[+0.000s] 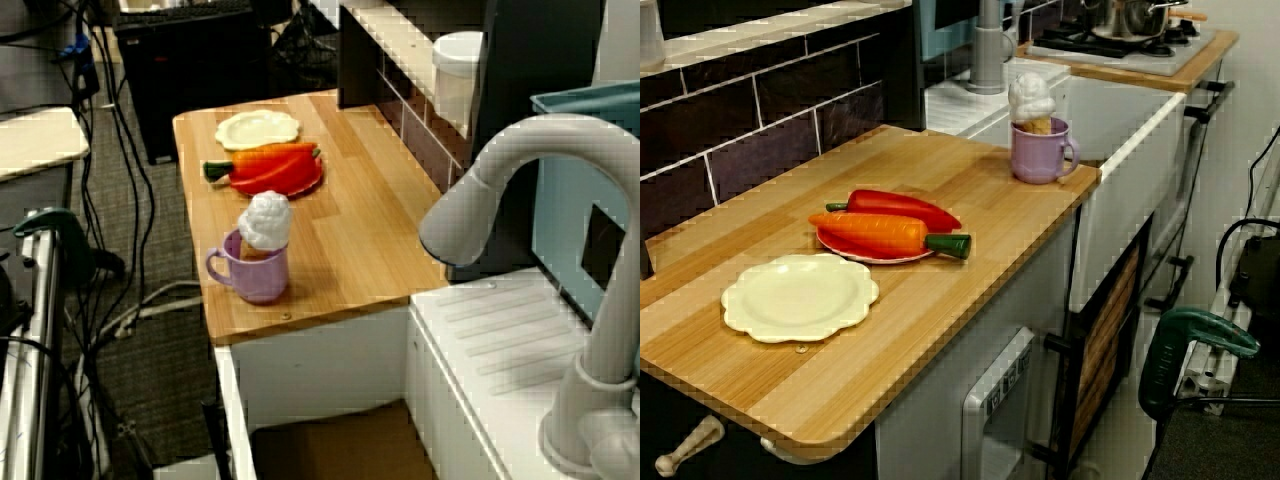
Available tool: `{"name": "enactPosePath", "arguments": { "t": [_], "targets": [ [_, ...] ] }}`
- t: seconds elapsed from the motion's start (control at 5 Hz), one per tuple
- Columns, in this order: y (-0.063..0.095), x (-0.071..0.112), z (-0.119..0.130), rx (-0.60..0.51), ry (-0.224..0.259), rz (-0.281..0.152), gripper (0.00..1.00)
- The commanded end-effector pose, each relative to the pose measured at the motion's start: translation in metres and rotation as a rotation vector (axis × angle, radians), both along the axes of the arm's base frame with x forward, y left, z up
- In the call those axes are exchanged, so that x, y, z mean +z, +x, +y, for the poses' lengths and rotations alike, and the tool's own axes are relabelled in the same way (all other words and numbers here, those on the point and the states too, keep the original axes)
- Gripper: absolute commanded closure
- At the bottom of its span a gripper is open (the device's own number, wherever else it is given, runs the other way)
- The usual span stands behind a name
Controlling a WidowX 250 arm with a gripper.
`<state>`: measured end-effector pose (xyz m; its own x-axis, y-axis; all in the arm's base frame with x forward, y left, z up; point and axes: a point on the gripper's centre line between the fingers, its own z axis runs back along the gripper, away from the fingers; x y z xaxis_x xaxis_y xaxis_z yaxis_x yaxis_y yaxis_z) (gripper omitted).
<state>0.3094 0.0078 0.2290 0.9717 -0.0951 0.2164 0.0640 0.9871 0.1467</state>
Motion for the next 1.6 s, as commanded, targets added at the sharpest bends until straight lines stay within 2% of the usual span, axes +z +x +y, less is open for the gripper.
{"name": "enactPosePath", "arguments": {
  "t": [0.0,0.2,0.4,0.6,0.8,1.2,1.4],
  "targets": [
    [0.0,0.0,0.0,0.0,0.0,0.0,0.0],
    [0.007,-0.019,0.02,0.021,0.025,-0.042,0.0],
    [0.015,-0.036,0.039,0.051,0.031,-0.057,0.0],
    [0.016,-0.058,0.052,0.044,0.078,-0.102,0.0],
    [0.008,-0.08,0.066,0.063,0.073,-0.115,0.0],
    [-0.003,-0.112,0.069,0.103,0.1,-0.12,0.0],
    [-0.001,-0.129,0.071,0.171,0.09,-0.122,0.0]
  ]
}}
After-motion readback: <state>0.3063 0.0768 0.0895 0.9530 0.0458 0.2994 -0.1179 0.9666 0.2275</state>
